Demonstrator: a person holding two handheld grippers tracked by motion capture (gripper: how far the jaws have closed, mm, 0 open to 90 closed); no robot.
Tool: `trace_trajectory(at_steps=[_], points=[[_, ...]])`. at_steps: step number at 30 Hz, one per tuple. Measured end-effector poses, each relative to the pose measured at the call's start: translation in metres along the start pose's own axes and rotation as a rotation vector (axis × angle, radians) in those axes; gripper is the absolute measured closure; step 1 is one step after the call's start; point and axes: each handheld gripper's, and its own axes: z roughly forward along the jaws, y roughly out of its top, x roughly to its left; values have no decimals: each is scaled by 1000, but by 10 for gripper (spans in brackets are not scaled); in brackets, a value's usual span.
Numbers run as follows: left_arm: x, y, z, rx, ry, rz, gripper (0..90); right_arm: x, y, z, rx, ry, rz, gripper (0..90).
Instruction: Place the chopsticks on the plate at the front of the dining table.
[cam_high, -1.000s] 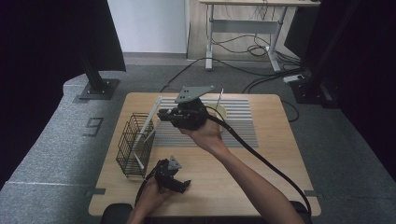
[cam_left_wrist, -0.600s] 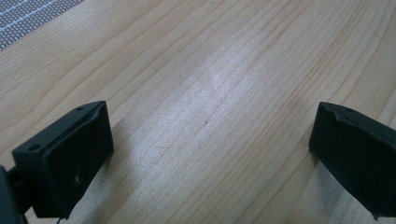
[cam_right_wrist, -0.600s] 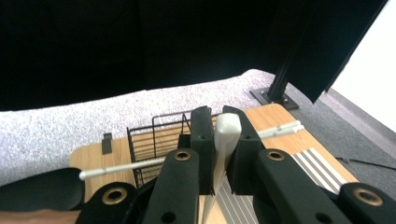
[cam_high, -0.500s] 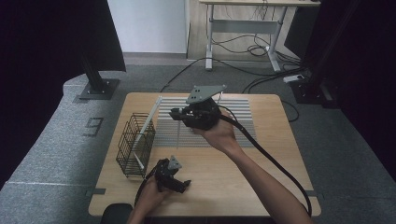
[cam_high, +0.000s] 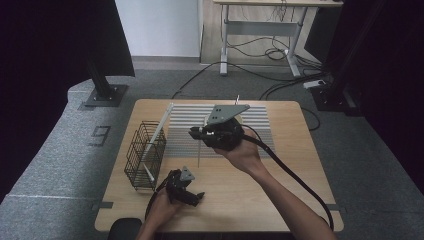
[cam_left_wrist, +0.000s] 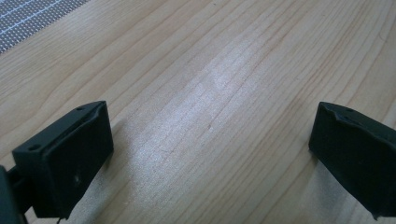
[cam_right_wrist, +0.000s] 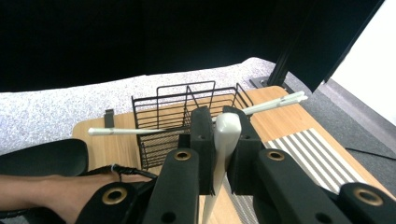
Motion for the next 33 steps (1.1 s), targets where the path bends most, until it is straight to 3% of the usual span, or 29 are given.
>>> trace_trajectory(at_steps=[5,9,12,14,19,27,33], points=[[0,2,-1,14,-6,-2,16,5,-7,0,2,7,-5,828],[-2,5,-13,-91,-36,6,57,11,-13,1,-3,25,-5,828],[-3,5,-21,-149,-52,22,145,15,-16,3,0,40,-5,827],[-5,6,-24,-167,-61,43,161,18,-18,5,0,50,-5,827],[-11,6,-31,-210,-61,97,301,25,-22,9,3,69,-11,827],[-14,6,-41,-276,-64,112,544,32,-28,13,13,84,-17,827],[-14,5,-47,-324,-64,117,674,31,-32,14,15,86,-14,827]])
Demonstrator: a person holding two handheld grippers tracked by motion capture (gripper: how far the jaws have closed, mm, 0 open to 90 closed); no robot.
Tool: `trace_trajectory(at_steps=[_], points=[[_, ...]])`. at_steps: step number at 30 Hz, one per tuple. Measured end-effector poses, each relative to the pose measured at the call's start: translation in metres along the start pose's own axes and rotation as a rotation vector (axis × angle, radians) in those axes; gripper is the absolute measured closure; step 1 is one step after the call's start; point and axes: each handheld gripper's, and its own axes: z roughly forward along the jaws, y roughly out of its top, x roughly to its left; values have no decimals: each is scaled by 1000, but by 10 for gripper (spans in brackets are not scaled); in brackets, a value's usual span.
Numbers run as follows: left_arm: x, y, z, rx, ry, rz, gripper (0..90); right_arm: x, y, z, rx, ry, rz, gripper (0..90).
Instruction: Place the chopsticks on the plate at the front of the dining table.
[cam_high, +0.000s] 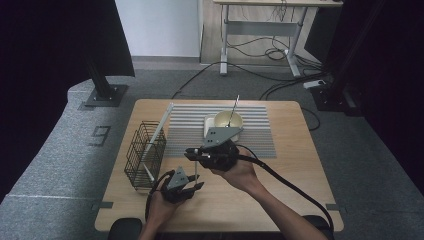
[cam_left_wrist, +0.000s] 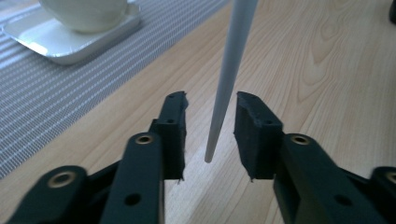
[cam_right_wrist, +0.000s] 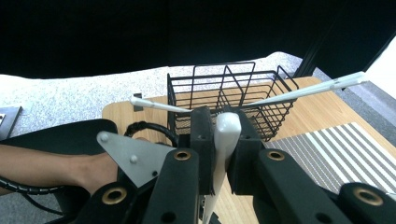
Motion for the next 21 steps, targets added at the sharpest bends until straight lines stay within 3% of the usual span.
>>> trace_trajectory(at_steps=[8,13,14,19,21], points=[[-3,2,-3,-25,3,17,832,1,-4,0,-5,8,2,827],[-8,5,-4,-27,8,30,856,1,-5,-2,-16,5,8,819],[-8,5,-4,-32,1,25,857,1,-5,-3,-19,1,9,774],[-10,6,-4,-26,-5,19,858,1,-7,0,-2,-71,43,380],[-10,5,-3,-21,-6,22,857,1,-9,3,7,-107,44,308]])
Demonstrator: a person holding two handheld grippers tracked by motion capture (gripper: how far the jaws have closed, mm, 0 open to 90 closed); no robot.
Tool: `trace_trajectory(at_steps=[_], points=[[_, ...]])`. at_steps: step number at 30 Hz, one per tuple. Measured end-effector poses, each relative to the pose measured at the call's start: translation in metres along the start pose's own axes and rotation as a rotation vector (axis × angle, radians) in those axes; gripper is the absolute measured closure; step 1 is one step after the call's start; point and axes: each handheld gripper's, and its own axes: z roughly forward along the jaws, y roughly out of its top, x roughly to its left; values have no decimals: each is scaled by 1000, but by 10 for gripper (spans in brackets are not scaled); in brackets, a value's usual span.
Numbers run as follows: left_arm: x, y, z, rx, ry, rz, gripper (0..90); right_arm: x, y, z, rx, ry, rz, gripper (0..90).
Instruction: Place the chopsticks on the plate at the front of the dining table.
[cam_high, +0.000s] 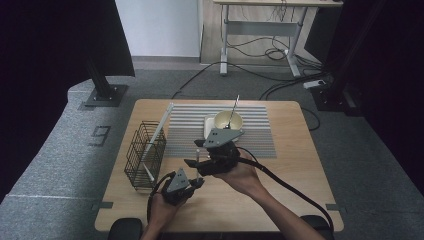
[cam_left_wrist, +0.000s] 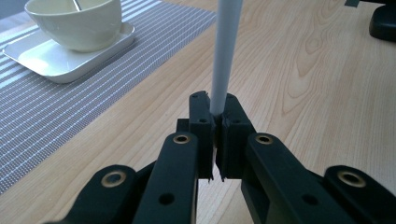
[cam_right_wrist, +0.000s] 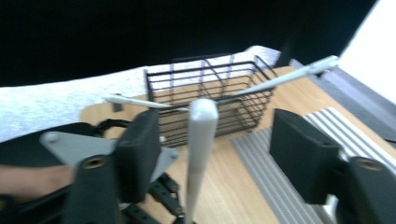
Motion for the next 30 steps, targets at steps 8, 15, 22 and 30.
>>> trace_trajectory(at_steps=[8,15,22,30], points=[[-1,-1,1,8,0,6,857,-8,-3,-2,9,-100,-17,281],[0,-1,0,-6,9,1,857,-27,-13,-14,5,-160,16,281],[0,-2,0,-25,9,1,857,-48,-31,-23,14,-209,60,281],[1,-2,-1,-39,3,-4,857,-74,-61,-31,31,-267,137,257]])
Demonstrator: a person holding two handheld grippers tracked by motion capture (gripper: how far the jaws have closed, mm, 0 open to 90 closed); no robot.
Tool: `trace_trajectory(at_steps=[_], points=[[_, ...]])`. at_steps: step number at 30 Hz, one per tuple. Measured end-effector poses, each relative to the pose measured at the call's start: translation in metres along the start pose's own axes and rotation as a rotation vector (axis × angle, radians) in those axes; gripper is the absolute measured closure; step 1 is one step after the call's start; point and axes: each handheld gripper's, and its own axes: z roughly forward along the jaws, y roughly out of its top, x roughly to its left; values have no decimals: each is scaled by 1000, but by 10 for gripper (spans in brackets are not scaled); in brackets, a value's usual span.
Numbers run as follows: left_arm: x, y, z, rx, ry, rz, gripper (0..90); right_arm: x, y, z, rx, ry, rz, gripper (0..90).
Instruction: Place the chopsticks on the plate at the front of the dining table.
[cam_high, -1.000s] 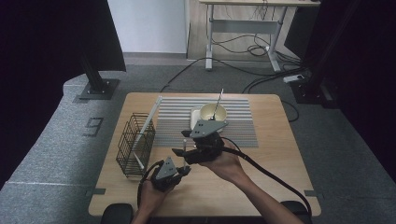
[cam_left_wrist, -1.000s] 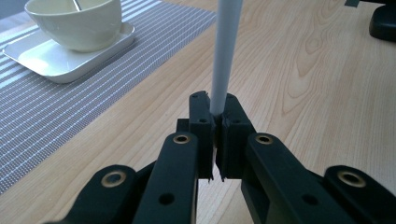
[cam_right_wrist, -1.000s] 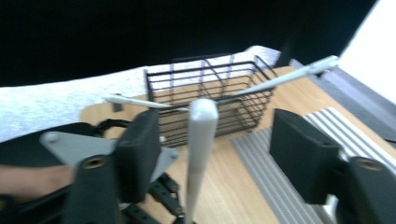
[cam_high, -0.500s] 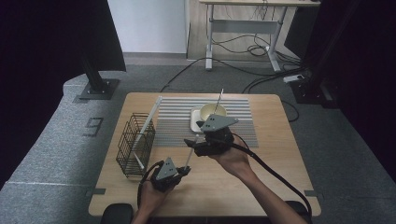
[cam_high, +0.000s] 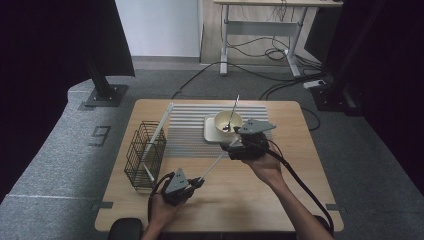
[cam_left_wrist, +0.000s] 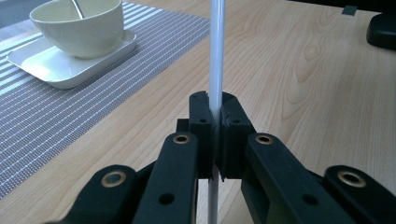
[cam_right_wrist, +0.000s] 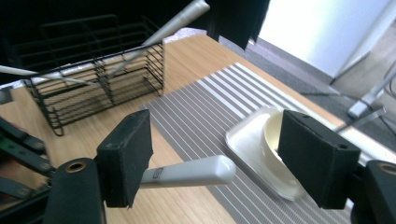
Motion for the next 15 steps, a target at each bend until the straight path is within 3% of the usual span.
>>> trace_trajectory(at_steps=[7,12,15], points=[[0,0,0,6,-10,-2,857,-23,-26,5,33,-35,46,256],[-2,0,2,24,-11,4,857,-26,-36,7,37,-30,63,248],[-1,0,3,29,-7,-1,857,-24,-35,3,33,-25,55,192]])
